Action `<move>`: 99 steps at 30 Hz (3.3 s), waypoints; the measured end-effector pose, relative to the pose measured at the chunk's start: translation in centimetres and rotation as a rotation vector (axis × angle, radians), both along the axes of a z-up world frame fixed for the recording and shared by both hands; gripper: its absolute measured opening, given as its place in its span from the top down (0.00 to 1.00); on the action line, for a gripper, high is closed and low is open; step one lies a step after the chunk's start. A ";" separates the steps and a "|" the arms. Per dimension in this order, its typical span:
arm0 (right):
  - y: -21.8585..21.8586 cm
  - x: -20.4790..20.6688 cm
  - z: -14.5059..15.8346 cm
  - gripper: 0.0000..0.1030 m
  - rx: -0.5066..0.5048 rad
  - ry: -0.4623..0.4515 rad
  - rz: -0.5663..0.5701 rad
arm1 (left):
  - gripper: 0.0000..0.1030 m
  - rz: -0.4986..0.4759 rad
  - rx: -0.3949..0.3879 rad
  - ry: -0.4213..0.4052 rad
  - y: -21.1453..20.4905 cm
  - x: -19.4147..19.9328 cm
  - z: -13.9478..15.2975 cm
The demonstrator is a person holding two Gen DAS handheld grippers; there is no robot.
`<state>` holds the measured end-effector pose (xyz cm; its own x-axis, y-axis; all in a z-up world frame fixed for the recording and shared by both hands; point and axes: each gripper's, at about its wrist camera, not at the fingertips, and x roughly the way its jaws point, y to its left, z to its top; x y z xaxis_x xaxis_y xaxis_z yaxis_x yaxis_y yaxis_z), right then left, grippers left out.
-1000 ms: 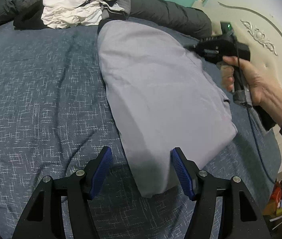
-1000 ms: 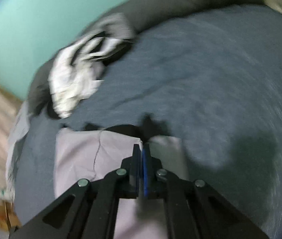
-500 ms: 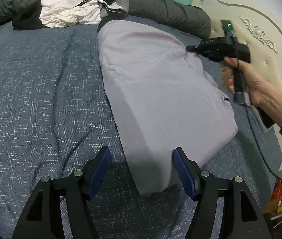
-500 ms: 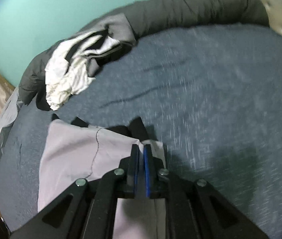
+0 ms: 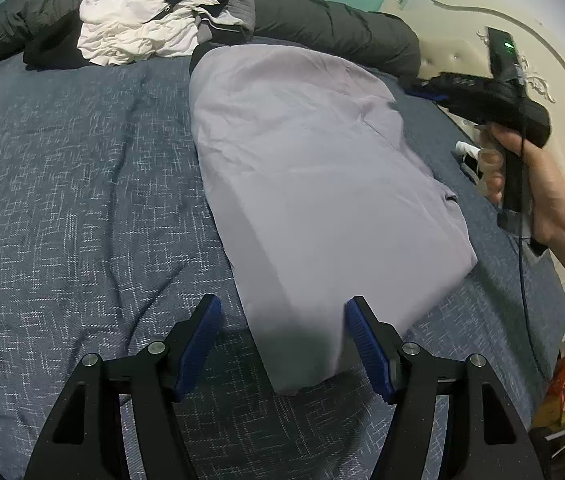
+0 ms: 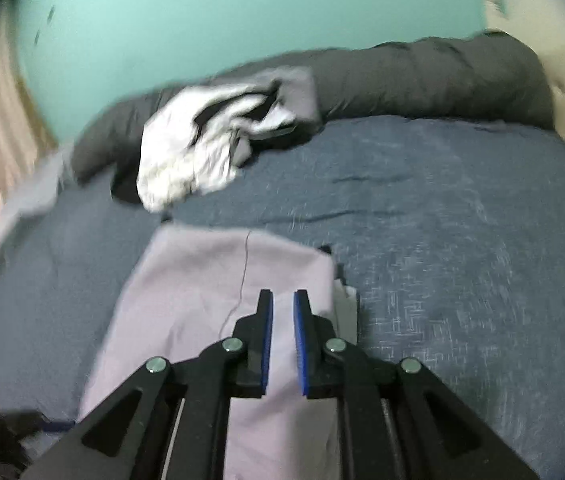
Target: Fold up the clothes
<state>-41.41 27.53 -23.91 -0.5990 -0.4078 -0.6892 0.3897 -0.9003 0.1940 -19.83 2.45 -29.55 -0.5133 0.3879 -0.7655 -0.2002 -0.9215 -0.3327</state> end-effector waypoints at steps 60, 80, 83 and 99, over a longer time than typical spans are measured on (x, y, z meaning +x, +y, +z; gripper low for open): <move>4.1 15.3 -1.0 0.82 -0.030 -0.260 -0.151 | 0.32 0.146 -0.004 0.031 -7.1 7.7 2.5; 5.8 14.8 -2.1 0.40 -0.054 -0.337 -0.187 | 0.27 0.143 0.107 -0.009 -6.5 6.8 1.9; 6.1 14.4 -3.2 0.36 -0.043 -0.361 -0.178 | 0.27 0.140 0.121 -0.020 -5.9 5.8 1.4; 6.5 11.1 -7.6 0.26 -0.106 -0.466 -0.119 | 0.26 0.132 0.216 -0.122 -3.0 0.0 -2.1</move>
<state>-30.29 33.99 -31.48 -0.2833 -0.4378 -0.8533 0.1349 -0.8991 0.4165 -19.82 -0.52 -31.64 -0.4797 0.4847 -0.7314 -0.0298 -0.8421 -0.5385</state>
